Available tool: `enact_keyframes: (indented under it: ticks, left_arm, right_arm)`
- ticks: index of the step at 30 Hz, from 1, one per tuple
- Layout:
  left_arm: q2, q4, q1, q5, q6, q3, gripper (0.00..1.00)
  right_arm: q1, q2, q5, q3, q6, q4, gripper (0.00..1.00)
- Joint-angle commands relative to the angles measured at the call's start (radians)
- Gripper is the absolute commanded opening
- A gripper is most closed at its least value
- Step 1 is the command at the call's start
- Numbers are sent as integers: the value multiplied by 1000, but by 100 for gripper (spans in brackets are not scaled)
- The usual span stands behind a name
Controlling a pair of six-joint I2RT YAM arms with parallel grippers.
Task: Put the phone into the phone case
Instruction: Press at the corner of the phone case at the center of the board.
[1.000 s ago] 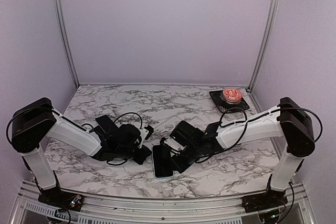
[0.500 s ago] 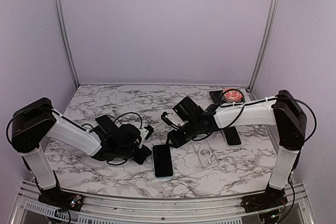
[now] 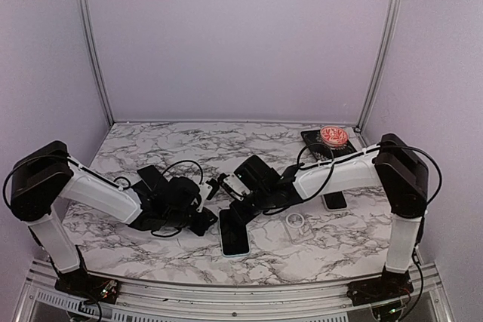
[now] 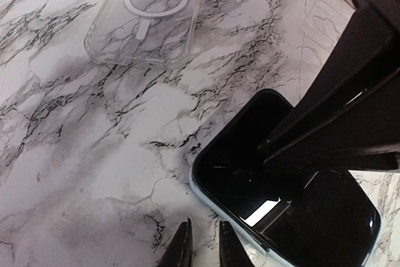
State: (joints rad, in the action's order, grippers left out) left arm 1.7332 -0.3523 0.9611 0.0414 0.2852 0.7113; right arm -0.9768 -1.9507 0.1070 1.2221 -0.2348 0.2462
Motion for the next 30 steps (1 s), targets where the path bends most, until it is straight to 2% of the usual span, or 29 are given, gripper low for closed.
enact_keyframes:
  ticks: [1,3,5,8,11,12,15,18,19,21,24,26,29,30]
  left_arm:
    - [-109,19,-4,-18,-6,12,19]
    - [-116,32,-4,-22,-17,35,22]
    - [-108,56,-7,-6,-16,55,22]
    - [-137,61,-15,22,13,46,22]
    - [-168,80,-20,96,14,42,34]
    - [-176,92,-22,127,16,43,39]
    - [-197,134,-29,240,45,47,66]
    - [-238,167,-39,360,67,41,94]
    - [-260,159,-39,386,54,35,98]
    - [-303,133,-39,437,19,18,99]
    - [-345,107,-40,578,45,5,99]
    - [-357,107,-42,677,80,-7,99]
    - [-364,108,-42,706,79,-18,99]
    - [-365,109,-42,705,82,-21,99]
  right_arm:
    - [-14,-46,-94,-88,-14,172,6]
    - [-11,-28,-66,-78,-14,182,8]
    - [-10,10,-58,-44,-21,193,19]
    - [-16,86,-164,35,-45,248,52]
    - [-28,110,-248,102,-105,344,91]
    - [-35,110,-252,114,-129,368,98]
    - [-69,114,-281,134,-195,406,99]
    - [-89,142,-464,165,-258,448,99]
    - [-89,163,-544,169,-267,423,99]
    - [-86,207,-655,145,-271,330,99]
    - [-79,250,-653,101,-280,185,99]
    - [-74,287,-576,36,-238,51,99]
    - [-61,371,-354,-81,-173,-162,99]
    - [-63,384,-352,-80,-209,-141,99]
